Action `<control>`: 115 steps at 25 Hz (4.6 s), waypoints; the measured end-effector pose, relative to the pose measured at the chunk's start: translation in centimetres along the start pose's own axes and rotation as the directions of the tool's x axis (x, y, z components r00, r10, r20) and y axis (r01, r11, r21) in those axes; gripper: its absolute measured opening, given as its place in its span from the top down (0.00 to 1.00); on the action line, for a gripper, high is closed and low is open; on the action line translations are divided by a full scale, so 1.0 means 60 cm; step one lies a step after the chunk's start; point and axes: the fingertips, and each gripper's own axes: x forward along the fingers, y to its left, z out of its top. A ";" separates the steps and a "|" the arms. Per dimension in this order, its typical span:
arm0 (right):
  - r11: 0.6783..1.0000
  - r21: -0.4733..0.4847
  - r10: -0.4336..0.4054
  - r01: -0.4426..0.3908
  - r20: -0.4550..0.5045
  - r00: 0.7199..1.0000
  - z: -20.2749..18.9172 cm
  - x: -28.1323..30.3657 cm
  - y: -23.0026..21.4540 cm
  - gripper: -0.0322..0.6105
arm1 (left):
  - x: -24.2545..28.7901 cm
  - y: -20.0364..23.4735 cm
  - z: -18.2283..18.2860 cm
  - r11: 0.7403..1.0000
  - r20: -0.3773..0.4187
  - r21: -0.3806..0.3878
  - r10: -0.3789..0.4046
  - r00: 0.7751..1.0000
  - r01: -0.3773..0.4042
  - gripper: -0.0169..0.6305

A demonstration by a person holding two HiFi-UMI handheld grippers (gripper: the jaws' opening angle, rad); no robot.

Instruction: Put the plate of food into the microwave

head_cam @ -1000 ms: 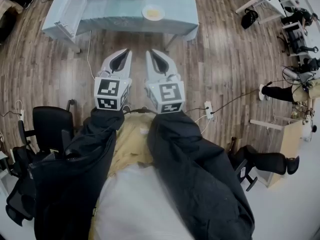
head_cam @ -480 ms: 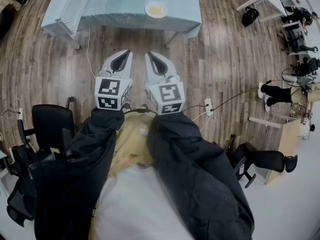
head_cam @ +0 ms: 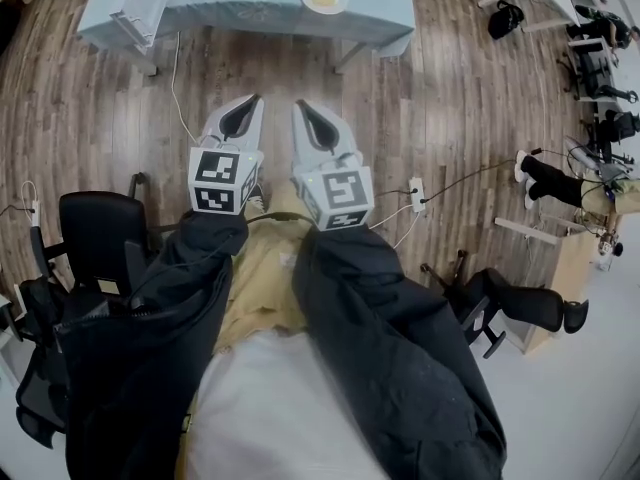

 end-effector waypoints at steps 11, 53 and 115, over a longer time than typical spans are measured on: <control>1.000 -0.011 0.019 -0.019 -0.018 1.000 0.006 0.086 -0.088 0.95 | 0.103 0.039 0.036 0.999 -0.014 0.004 0.042 0.999 -0.041 0.97; 0.998 0.044 0.051 -0.044 -0.174 0.983 -0.003 0.368 -0.317 0.95 | 0.454 0.138 0.135 0.995 -0.116 0.041 -0.084 0.990 0.089 0.97; 0.484 0.767 0.051 0.422 -0.506 0.861 -0.434 0.531 -0.545 0.76 | 0.600 0.243 -0.126 0.988 -0.590 -0.123 -0.152 0.793 0.097 0.97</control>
